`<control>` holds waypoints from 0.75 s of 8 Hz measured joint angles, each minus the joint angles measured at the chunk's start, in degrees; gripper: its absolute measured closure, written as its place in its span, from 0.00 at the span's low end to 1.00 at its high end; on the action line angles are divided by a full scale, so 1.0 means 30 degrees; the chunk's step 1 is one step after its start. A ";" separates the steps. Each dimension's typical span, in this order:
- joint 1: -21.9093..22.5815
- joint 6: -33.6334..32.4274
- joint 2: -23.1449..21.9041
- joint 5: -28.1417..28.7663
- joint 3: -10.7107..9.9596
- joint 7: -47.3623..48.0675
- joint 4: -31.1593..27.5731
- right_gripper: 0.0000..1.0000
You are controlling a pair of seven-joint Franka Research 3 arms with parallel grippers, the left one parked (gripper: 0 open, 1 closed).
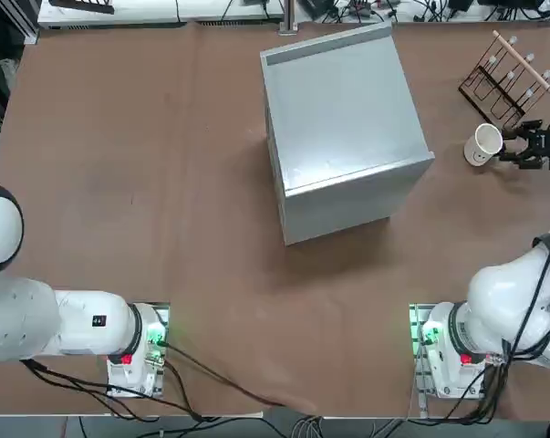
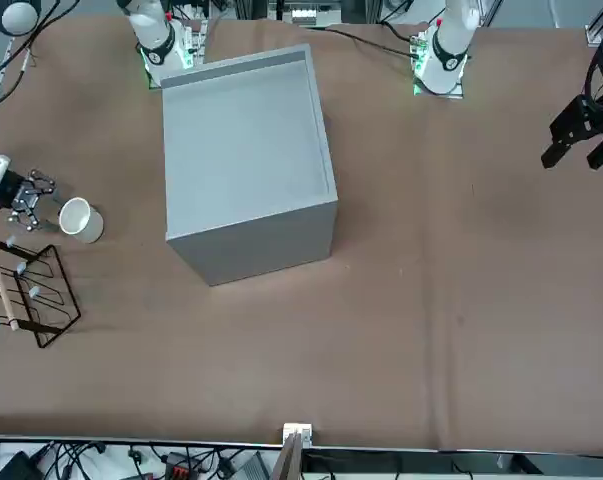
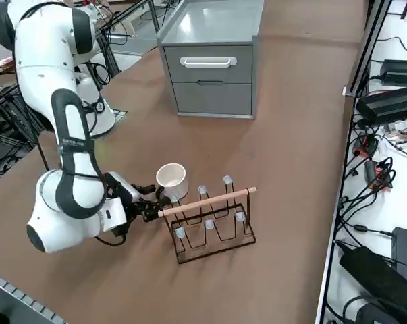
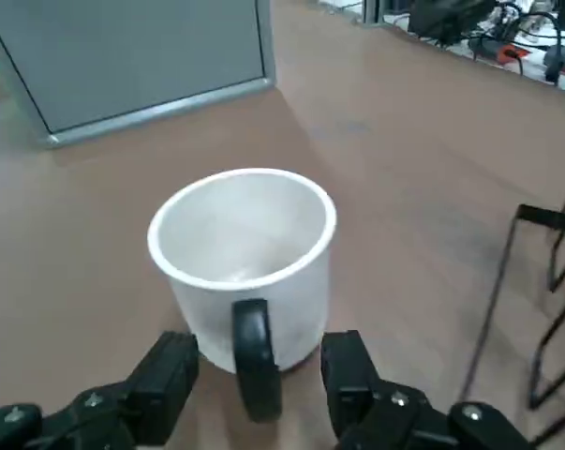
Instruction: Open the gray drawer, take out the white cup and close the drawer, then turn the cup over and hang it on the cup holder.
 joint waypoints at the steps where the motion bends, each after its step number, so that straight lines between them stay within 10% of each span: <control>1: -0.0034 -0.0187 0.0069 0.0001 0.0016 -0.0024 0.0009 0.18; 6: -0.0063 -0.0328 0.0771 0.0241 0.0188 -0.0106 0.0087 0.27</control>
